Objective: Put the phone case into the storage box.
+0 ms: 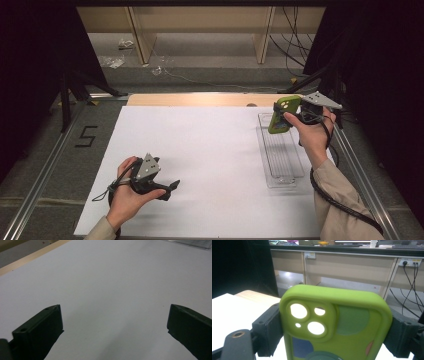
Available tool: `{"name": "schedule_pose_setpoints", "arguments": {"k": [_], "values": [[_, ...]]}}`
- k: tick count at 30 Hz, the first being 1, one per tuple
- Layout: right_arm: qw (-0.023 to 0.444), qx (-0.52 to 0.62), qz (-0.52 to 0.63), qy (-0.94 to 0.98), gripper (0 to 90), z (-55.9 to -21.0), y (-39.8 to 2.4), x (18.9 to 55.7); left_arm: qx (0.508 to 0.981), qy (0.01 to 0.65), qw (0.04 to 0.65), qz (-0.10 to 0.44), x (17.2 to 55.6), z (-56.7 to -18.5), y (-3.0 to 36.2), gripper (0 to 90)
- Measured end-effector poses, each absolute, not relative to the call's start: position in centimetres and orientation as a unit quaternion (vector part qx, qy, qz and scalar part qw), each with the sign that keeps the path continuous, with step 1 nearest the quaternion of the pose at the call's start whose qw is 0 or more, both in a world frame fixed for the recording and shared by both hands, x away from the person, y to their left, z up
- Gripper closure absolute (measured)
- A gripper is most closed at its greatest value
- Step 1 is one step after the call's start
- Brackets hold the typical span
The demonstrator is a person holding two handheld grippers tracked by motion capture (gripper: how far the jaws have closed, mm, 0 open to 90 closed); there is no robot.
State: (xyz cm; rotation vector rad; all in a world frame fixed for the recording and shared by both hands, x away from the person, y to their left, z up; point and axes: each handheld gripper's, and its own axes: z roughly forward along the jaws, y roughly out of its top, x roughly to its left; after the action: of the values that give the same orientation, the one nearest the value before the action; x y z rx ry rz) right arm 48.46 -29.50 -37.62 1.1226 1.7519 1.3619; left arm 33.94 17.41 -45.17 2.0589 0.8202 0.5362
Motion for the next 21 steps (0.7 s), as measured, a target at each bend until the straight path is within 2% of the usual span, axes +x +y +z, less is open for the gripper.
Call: {"name": "schedule_pose_setpoints", "arguments": {"k": [21], "values": [[0.321, 0.429, 0.513, 0.671, 17.0, -37.9, -29.3, 49.5, 0.82, 0.326, 0.419, 0.214, 33.9, -45.1, 17.4, 0.0]]}}
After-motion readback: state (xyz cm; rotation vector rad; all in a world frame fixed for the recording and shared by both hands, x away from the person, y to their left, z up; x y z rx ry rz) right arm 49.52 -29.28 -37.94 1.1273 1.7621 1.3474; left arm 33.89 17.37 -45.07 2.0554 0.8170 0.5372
